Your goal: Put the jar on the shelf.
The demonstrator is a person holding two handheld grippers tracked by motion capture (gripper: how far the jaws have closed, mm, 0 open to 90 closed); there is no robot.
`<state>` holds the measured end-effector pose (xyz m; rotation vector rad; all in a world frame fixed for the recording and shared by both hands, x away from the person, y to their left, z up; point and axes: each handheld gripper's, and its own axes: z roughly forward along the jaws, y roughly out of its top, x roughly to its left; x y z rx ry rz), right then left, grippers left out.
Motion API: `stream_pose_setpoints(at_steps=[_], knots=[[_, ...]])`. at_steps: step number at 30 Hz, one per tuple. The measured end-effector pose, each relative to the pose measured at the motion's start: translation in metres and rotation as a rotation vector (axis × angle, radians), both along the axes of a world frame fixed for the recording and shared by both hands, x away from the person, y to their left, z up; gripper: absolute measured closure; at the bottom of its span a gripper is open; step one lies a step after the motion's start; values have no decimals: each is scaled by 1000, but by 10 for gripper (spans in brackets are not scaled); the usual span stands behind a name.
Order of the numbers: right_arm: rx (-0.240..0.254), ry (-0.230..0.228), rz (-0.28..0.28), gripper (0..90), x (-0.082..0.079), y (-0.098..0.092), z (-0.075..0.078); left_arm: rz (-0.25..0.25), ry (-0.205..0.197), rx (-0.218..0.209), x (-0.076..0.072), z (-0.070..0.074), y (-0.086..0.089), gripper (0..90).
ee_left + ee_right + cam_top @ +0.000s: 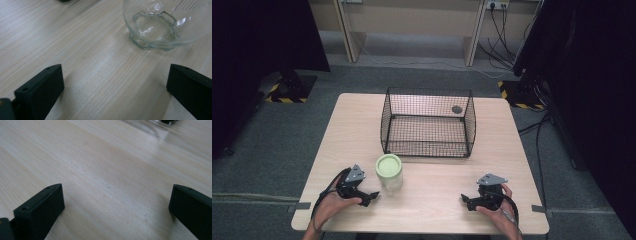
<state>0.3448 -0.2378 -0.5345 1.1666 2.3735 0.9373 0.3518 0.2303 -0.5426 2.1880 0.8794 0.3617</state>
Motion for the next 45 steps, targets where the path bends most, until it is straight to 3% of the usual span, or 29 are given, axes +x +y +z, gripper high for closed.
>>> stream_pose_setpoints(at_steps=[13, 20, 30, 42, 45], knots=[[1, 1, 1, 2, 0, 0, 0, 4, 1, -1, 0, 0, 0, 10], [1, -1, 2, 2, 0, 0, 0, 12, 1, -46, 0, 1, 5, 20], [1, -1, 2, 2, 0, 0, 0, -28, -15, -45, -3, 3, -1, 19], [0, 0, 2, 2, 1, 1, 0, -69, -53, -100, -11, 20, -7, 13], [0, 0, 2, 2, 1, 1, 0, -80, -65, -93, -13, 25, -10, 12]])
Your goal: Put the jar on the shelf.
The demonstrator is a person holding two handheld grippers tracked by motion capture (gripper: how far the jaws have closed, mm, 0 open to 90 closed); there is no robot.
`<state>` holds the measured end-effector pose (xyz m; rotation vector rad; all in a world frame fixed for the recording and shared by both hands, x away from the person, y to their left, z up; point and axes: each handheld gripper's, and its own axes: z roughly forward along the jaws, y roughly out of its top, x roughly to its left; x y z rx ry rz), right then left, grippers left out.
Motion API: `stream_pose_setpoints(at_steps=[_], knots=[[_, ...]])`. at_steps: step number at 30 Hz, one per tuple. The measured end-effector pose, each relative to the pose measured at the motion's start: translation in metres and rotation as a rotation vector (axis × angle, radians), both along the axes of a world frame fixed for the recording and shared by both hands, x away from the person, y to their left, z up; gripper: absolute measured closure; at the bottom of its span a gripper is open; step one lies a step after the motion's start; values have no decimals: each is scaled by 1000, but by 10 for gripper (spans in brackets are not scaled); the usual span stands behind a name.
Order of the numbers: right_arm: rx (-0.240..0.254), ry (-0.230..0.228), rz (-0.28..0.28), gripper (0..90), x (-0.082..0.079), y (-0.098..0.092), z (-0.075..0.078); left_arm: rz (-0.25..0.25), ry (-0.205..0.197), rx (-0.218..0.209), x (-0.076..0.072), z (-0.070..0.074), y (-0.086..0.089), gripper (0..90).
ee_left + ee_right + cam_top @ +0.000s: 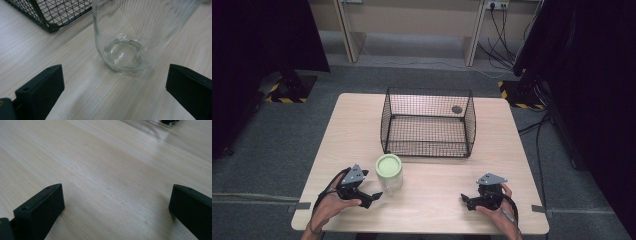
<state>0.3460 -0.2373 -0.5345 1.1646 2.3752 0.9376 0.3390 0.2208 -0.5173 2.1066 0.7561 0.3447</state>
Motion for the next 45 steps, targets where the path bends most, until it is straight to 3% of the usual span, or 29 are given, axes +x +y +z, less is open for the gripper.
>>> stream_pose_setpoints(at_steps=[9, 14, 25, 45], knots=[[0, 0, 0, 2, 0, 0, 0, -10, -28, -24, -4, 14, -6, 13], [0, 0, 0, 2, 0, 0, 0, -19, -29, -59, -6, 24, -11, 12], [0, 0, 0, 2, 0, 0, 0, -20, -41, -64, -3, 36, -24, 11], [0, 0, 0, 2, 0, 0, 0, 3, -30, -64, 13, 43, -42, 12]])
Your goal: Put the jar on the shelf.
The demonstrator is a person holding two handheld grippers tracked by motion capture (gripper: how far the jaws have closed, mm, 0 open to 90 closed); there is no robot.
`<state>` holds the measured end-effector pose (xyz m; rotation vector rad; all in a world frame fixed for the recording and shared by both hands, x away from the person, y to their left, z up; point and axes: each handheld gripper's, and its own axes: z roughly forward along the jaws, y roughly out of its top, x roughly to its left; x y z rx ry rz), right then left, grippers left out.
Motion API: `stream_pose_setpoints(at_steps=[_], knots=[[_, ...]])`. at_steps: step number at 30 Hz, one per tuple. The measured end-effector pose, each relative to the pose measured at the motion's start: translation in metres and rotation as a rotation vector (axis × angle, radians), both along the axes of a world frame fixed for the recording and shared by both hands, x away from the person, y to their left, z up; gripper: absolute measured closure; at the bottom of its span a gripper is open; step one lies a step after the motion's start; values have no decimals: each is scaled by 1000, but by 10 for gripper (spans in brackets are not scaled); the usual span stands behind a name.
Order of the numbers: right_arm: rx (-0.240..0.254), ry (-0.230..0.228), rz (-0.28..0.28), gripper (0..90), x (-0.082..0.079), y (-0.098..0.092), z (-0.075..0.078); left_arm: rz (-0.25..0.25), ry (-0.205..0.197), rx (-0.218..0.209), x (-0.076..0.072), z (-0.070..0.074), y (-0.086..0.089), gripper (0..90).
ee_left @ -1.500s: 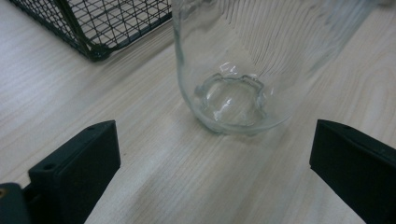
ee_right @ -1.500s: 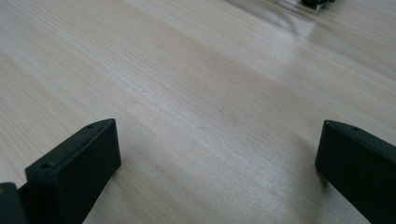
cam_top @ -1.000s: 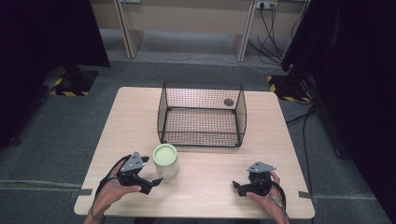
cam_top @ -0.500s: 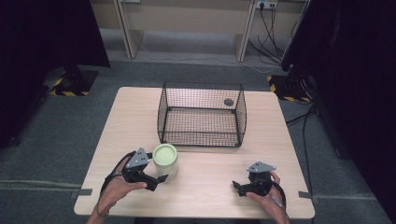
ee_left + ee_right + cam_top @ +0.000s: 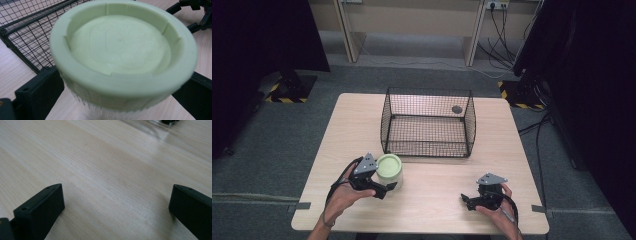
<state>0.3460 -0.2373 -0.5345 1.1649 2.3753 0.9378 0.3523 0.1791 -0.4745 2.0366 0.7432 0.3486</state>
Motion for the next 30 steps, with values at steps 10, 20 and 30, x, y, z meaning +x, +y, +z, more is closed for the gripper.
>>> stream_pose_setpoints(at_steps=[10, 20, 30], knots=[[0, 0, 0, 2, 0, 0, 0, 2, -8, -3, 5, 3, -7, 15], [0, 0, 0, 2, 0, 0, 0, 34, -14, -16, 6, 4, -12, 104], [0, 0, 1, 2, 0, 0, 0, 28, -21, -13, 3, 10, -16, 111]])
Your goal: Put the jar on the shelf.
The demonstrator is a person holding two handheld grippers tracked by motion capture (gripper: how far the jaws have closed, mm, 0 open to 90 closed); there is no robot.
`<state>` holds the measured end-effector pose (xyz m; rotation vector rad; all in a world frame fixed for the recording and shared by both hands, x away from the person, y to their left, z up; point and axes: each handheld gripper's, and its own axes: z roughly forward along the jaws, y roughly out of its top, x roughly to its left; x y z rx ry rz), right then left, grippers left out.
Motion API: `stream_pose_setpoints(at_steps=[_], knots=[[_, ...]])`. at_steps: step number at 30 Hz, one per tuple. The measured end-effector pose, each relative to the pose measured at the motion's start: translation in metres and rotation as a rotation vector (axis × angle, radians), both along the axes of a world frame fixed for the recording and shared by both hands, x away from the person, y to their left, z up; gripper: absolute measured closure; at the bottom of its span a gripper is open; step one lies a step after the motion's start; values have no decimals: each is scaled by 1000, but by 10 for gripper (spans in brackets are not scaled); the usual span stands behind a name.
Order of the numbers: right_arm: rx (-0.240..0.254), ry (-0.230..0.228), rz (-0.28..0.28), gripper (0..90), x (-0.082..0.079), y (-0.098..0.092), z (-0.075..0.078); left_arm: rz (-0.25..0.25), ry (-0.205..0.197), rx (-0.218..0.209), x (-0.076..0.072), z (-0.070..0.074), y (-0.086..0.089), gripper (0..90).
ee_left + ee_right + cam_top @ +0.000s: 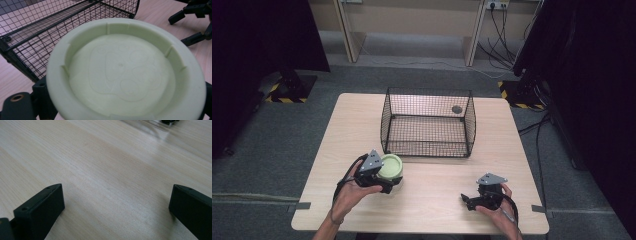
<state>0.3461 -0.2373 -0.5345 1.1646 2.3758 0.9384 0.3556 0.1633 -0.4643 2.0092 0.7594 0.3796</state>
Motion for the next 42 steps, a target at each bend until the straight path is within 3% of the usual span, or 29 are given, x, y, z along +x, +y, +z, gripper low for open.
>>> stream_pose_setpoints(at_steps=[17, 22, 26, 42], knots=[[0, 0, 0, 2, 0, 0, 0, -24, -19, -11, 13, 27, -18, 111], [0, 0, 0, 2, 0, 0, 0, -37, -21, -36, 22, 39, -25, 111], [0, 0, 0, 2, 0, 0, 0, -47, -36, -16, 28, 49, -34, 111], [0, 0, 0, 2, 0, 0, 0, -76, -23, -32, 53, 82, -61, 112]])
